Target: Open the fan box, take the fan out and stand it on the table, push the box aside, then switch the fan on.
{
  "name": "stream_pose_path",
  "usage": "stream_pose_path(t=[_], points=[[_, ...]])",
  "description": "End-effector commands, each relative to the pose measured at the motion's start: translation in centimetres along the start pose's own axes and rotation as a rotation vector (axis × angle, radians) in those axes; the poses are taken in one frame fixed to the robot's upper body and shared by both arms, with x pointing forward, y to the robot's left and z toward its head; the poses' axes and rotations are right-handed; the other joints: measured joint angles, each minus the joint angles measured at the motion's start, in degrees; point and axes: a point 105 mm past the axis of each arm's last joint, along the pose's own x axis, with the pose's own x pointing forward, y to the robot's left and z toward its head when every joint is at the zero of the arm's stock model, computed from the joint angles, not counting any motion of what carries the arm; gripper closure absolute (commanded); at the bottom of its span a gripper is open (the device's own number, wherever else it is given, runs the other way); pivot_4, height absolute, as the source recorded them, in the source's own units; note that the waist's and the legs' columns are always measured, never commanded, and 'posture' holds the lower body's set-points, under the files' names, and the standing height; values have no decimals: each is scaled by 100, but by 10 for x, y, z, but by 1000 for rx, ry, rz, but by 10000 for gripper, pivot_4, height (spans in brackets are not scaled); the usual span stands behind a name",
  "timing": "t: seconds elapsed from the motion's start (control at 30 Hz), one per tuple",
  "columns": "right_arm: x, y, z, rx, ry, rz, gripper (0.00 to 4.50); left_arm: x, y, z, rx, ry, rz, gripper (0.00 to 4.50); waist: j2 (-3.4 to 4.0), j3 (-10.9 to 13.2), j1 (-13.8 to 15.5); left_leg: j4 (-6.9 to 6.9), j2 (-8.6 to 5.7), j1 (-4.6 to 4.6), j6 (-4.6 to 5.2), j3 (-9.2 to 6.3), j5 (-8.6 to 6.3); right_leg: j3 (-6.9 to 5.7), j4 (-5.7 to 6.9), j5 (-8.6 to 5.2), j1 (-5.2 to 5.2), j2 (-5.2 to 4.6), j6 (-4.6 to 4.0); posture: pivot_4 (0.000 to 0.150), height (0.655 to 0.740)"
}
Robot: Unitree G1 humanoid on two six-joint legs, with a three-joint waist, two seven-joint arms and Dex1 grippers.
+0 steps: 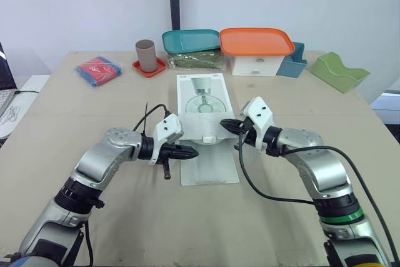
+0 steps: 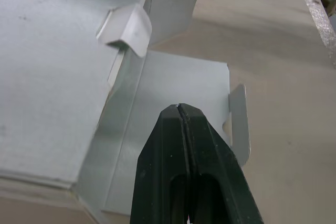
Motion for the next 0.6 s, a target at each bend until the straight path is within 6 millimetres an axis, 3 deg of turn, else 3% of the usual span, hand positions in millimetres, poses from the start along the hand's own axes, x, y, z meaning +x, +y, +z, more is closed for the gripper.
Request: stream_pose_path(t=[0.03, 0.3, 0.6], points=[[2, 1, -1, -6, 8, -1, 44675, -10, 1, 5, 20, 19, -4, 45000, 0, 0, -1, 0, 0, 0, 0, 0, 0, 0, 0, 0, 0, 0, 0, 1500, 7400], [4, 4, -2, -3, 5, 9, 44675, -29, 48, 3, 12, -21, 271, 45000, 0, 0, 5, 0, 0, 0, 1, 0, 0, 0, 1, 1, -2, 0, -1, 1500, 7400], [4, 5, -1, -2, 4, 14, 44675, -34, 46, 4, -94, -132, 308, 45000, 0, 0, 7, 0, 0, -3, -1, -1, 1, -1, 1, 1, -4, -2, -1, 1500, 7400]])
